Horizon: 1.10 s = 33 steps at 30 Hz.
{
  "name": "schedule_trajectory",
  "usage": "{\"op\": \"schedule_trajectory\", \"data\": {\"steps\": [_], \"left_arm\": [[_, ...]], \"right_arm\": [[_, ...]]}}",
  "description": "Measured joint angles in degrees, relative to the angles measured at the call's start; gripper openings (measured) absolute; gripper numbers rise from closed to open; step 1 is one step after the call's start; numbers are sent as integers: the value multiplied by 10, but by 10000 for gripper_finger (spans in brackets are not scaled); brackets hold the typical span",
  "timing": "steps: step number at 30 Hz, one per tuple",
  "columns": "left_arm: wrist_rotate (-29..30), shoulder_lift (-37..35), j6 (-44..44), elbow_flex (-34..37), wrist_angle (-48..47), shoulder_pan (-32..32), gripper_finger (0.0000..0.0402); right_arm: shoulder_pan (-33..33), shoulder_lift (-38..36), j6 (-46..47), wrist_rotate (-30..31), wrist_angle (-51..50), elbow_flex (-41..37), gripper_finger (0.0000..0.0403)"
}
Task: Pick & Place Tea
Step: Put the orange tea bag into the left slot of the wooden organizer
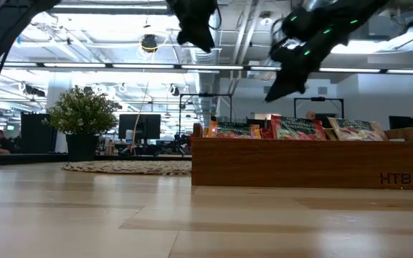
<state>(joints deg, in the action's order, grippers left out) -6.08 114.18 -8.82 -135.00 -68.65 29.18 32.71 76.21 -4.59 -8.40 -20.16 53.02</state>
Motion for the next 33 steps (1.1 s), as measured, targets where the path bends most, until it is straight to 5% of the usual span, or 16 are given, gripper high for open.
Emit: {"op": "schedule_trajectory", "data": {"steps": [6,15,22,33], "left_arm": [[-33,-40,-10,0,-5,-8,131],[-44,-85,-10,37,-15,-9,131],[-51,-160,20,225,122,-11,131],[-40,-334,96,543,355,-23,131]], "right_arm": [[38,120,-32,-3,-94,98,13],[35,207,-104,-6,-152,162,101],[16,239,-168,-7,-196,195,144],[24,336,-179,-31,-298,297,149]]}}
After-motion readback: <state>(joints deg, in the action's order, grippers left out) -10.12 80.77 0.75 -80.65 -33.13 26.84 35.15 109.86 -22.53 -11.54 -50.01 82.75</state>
